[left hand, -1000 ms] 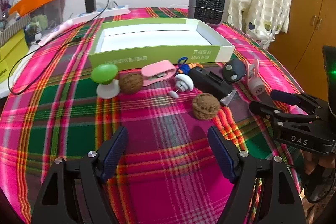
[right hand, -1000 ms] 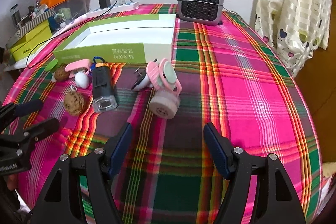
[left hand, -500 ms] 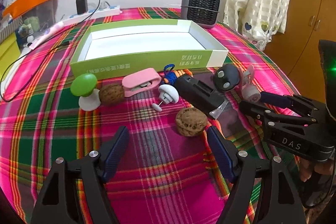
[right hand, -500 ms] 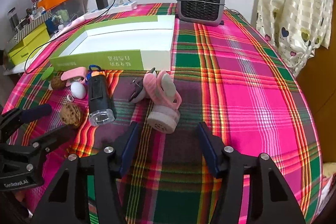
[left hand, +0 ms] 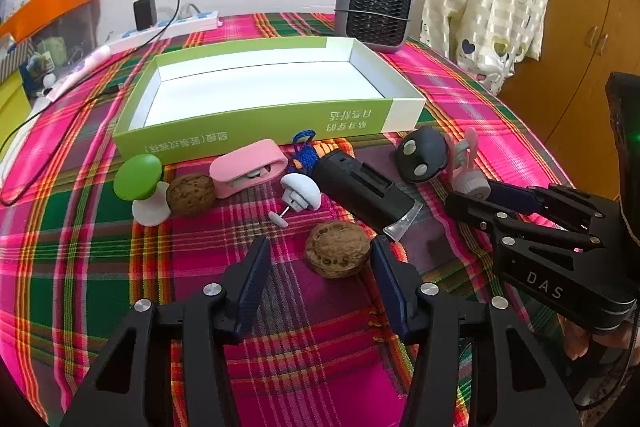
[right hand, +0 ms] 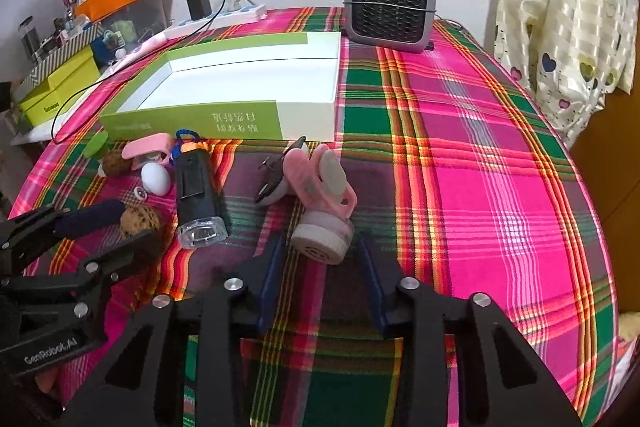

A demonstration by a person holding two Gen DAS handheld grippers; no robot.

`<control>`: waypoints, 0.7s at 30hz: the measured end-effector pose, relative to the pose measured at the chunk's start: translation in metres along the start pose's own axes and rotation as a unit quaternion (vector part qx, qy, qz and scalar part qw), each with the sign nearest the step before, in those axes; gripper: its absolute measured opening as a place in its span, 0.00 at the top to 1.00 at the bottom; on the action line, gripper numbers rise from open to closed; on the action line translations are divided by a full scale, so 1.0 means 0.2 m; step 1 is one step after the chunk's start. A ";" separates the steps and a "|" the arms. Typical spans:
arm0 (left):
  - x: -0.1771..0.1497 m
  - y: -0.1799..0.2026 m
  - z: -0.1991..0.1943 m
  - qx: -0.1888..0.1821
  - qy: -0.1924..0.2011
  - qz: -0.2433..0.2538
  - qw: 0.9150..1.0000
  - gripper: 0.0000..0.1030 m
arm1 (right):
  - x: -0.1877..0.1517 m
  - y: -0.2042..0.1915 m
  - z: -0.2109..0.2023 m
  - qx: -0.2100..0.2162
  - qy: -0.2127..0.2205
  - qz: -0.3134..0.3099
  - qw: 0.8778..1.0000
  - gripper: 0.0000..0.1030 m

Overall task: Organize objects
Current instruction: 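Reach the left gripper toward the walnut and close on it while the right gripper approaches the white round container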

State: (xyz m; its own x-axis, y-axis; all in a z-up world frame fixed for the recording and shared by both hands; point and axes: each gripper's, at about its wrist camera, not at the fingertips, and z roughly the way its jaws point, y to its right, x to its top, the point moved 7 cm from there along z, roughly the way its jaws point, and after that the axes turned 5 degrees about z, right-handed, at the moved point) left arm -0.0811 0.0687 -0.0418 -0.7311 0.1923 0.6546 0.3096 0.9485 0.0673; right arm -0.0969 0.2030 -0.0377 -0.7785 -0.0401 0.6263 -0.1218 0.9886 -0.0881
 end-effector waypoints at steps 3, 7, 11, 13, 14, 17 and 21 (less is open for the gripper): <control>0.00 0.00 0.00 -0.004 0.001 -0.001 1.000 0.59 | 0.00 0.00 0.00 0.001 0.000 0.000 1.000 0.68; 0.00 -0.01 0.00 -0.003 0.002 -0.004 1.000 0.68 | 0.00 0.00 0.00 0.002 0.001 0.001 1.000 0.69; 0.00 -0.01 0.00 -0.004 0.002 -0.005 1.000 0.70 | 0.00 0.00 0.00 0.002 0.001 0.004 1.000 0.69; 0.00 -0.01 0.00 -0.003 0.001 -0.004 1.000 0.70 | 0.00 0.00 0.00 0.004 0.001 0.003 1.000 0.69; 0.00 -0.01 0.00 -0.003 0.001 -0.004 1.000 0.70 | 0.00 0.00 0.00 0.005 0.002 0.003 1.000 0.69; 0.00 -0.01 0.00 -0.003 0.001 -0.004 1.000 0.70 | -0.01 -0.01 -0.01 0.007 0.002 0.002 1.000 0.70; 0.00 -0.01 0.00 -0.004 0.002 -0.004 1.000 0.70 | -0.02 -0.02 -0.01 0.010 0.004 0.003 1.000 0.70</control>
State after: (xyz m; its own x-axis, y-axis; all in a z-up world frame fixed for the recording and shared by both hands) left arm -0.0815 0.0671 -0.0418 -0.7320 0.1830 0.6562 0.3074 0.9483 0.0785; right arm -0.0924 0.2002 -0.0374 -0.7747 -0.0335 0.6314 -0.1300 0.9857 -0.1073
